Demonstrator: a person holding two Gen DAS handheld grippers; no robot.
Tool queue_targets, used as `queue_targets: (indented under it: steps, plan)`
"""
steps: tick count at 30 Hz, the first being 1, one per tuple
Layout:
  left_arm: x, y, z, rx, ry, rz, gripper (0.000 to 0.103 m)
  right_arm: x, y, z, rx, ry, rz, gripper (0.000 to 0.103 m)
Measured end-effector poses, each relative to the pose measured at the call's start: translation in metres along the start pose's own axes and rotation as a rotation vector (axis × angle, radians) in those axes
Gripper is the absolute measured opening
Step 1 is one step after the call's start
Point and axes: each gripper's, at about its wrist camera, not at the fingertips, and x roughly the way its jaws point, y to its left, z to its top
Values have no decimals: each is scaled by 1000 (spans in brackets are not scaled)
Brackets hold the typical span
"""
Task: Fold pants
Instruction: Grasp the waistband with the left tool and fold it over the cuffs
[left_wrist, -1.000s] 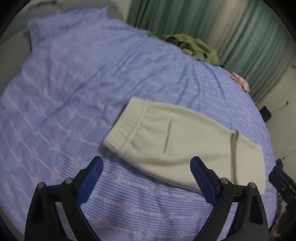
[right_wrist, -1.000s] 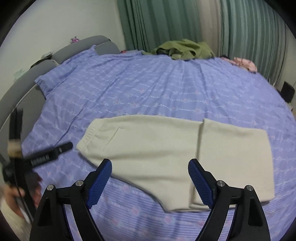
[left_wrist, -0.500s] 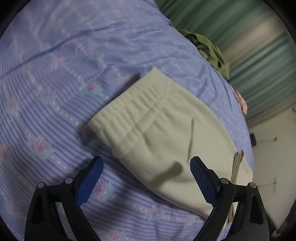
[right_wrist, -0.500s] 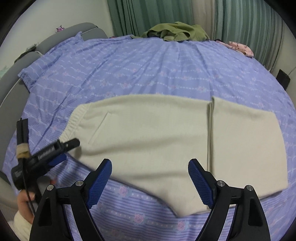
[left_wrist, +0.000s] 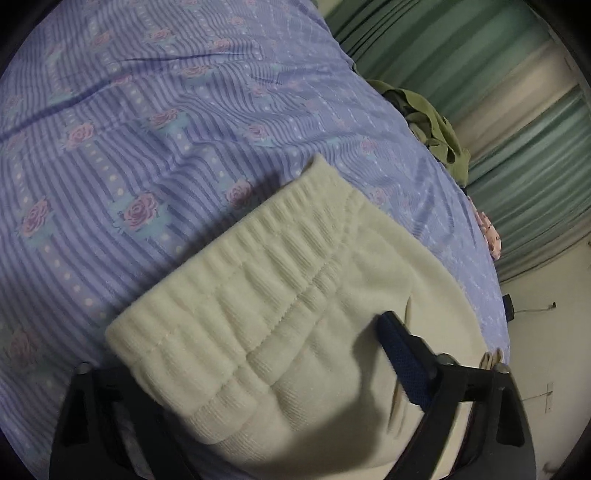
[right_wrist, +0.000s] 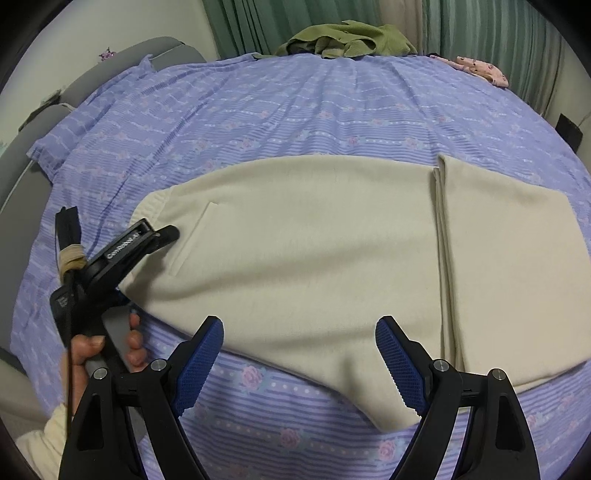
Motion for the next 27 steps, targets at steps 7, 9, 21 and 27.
queue_targets:
  steps: [7, 9, 21, 27]
  plan:
    - [-46, -7, 8, -77, -40, -167, 31, -8, -8, 8, 27, -26, 23, 86]
    - [-59, -25, 10, -13, -66, -159, 29, -12, -9, 11, 32, -39, 36, 86]
    - [-140, -198, -6, 489, -234, -11, 26, -90, -67, 38, 7, -169, 7, 86]
    - [-152, -283, -42, 622, -262, -19, 26, -145, -119, 46, 27, -225, -21, 86]
